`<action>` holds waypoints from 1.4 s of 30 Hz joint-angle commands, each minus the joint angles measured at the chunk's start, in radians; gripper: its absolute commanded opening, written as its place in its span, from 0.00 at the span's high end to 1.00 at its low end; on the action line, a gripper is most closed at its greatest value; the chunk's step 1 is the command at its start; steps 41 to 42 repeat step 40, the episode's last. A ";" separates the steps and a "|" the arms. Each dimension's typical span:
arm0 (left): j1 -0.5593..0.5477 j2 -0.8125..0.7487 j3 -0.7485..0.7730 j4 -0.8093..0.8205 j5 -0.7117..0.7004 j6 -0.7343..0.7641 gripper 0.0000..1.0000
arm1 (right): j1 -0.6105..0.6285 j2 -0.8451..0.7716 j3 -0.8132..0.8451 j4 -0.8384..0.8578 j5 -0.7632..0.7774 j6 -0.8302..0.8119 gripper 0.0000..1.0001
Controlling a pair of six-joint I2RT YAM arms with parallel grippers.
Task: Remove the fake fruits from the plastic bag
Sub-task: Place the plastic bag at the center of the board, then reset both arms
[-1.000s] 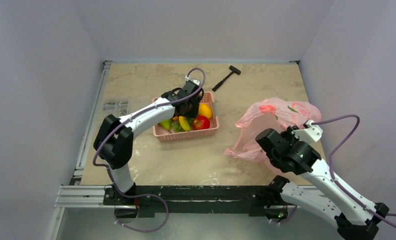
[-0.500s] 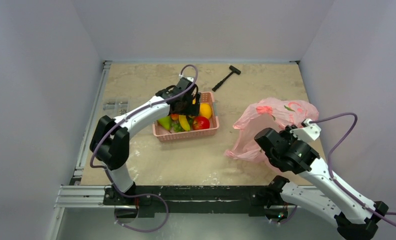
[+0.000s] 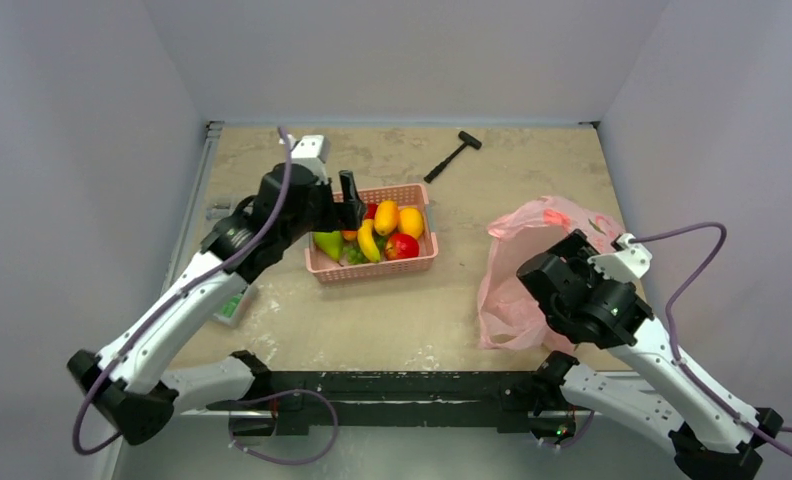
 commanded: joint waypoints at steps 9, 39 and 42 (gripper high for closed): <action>0.008 -0.504 -0.004 -0.169 -0.107 0.069 0.15 | 0.001 -0.184 0.281 0.070 -0.050 -0.420 0.01; 0.008 -0.903 0.178 -0.432 -0.279 0.113 0.13 | 0.002 -0.295 0.417 0.507 -0.123 -1.019 0.01; 0.008 -0.904 0.175 -0.433 -0.278 0.114 0.13 | 0.001 -0.298 0.408 0.527 -0.135 -1.042 0.01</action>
